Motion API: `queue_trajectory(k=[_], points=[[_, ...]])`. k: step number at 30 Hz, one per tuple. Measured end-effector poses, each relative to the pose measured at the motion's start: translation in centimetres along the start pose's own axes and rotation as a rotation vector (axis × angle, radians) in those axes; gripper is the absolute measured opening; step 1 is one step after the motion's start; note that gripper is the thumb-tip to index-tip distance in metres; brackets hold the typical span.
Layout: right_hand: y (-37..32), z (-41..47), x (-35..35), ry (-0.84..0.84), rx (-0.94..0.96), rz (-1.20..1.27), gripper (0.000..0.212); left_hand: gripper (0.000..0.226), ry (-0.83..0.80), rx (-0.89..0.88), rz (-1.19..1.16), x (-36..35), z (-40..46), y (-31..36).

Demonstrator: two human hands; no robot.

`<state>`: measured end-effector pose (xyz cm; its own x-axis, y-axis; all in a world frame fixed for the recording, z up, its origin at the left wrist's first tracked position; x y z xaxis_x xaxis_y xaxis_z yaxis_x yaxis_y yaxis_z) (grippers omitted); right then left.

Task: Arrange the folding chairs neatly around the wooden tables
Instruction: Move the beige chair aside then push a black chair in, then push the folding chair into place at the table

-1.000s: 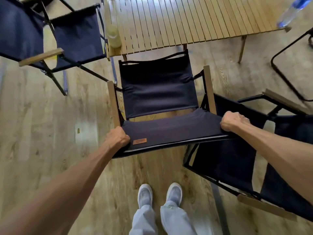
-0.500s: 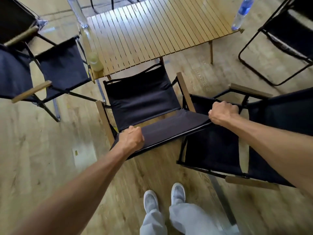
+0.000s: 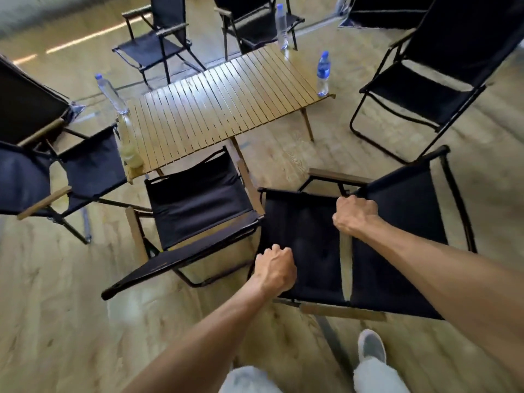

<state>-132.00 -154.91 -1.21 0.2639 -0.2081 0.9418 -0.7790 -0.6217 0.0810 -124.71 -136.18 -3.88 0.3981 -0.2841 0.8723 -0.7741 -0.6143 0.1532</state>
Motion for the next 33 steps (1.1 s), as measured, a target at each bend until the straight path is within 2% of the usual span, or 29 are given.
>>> queue_trajectory(k=[5,9,21,27,31,33], points=[[10.8,-0.4,-2.0,-0.026,0.049,-0.085,0.011,0.027,-0.072,0.063,-0.052,-3.1,-0.5,12.4],[16.4,-0.7,-2.4,-0.046,0.053,-0.104,0.014,0.027,-0.101,0.066,-0.135,-4.3,-1.7,19.4],[22.2,2.2,-3.5,-0.044,0.206,-0.246,0.018,0.031,-0.205,0.204,-0.432,-10.2,-0.9,27.8],[24.9,7.9,-3.1,-0.060,0.364,-0.350,0.026,0.040,-0.250,0.453,-0.591,-13.1,1.2,31.8],[27.3,14.6,-3.3,-0.017,0.529,-0.461,0.036,0.048,-0.279,0.791,-0.665,-17.8,2.5,35.2],[28.5,17.8,-4.0,0.005,0.596,-0.493,0.035,0.043,-0.262,0.926,-0.723,-19.4,2.9,37.9]])
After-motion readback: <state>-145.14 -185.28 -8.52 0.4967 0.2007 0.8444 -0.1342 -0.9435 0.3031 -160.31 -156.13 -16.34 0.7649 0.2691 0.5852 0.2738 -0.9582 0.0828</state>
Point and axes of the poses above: each hand's wrist, its own z-axis towards the middle knuckle, its own x-axis out of the back of the hand, y = z × x, the point moved 3 cm from there along z, towards the middle knuckle, and after that the axes turned 8 degrees about y, right-handed, at the moved point
